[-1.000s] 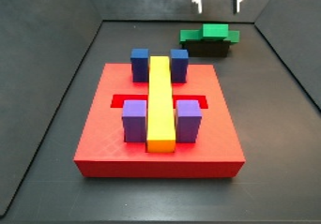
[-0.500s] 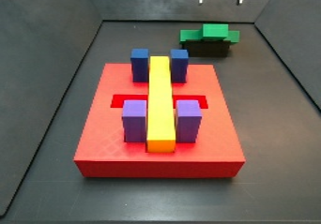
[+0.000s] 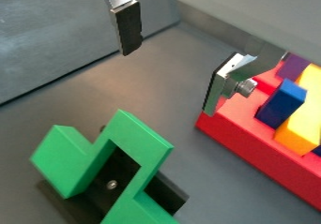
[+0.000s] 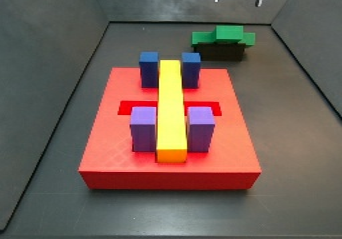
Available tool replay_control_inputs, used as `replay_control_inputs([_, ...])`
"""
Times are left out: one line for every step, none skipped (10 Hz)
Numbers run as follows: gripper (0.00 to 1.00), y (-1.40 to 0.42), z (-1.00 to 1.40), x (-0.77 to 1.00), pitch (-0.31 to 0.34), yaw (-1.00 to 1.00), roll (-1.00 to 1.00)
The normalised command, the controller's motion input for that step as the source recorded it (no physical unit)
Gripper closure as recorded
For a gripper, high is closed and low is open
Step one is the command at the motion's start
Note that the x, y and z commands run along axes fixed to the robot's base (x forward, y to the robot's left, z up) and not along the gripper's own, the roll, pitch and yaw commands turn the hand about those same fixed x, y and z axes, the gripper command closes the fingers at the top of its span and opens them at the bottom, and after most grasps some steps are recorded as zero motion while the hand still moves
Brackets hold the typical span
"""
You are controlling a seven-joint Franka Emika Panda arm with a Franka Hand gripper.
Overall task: Pick up the green object. Move up. Place the green object on the fixture. Regrasp the green object. Move to above the board. Insert the green object.
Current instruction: Regrasp the green object.
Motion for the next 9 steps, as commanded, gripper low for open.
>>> replay_control_inputs([0.0, -0.18, 0.09, 0.35, 0.249, 0.0, 1.0])
replay_control_inputs([0.0, -0.19, 0.09, 0.39, 0.251, 0.0, 1.0])
replay_control_inputs([0.0, -0.25, 0.06, 0.47, 0.151, -0.05, 1.0])
replay_control_inputs([0.0, -0.35, 0.07, 0.56, 0.0, -0.17, 0.88])
replay_control_inputs([0.0, -0.39, 0.19, 0.55, -0.086, -0.33, 0.65])
replay_control_inputs([0.0, -0.34, 0.2, 0.63, 0.0, -0.38, 0.2])
replay_control_inputs([0.0, -0.29, -0.06, 0.65, 0.0, -0.36, 0.35])
replay_control_inputs([0.0, -0.23, -0.63, 0.51, 0.0, -0.48, 0.7])
replay_control_inputs([0.0, -0.28, -0.44, 0.45, -0.114, -0.46, 0.9])
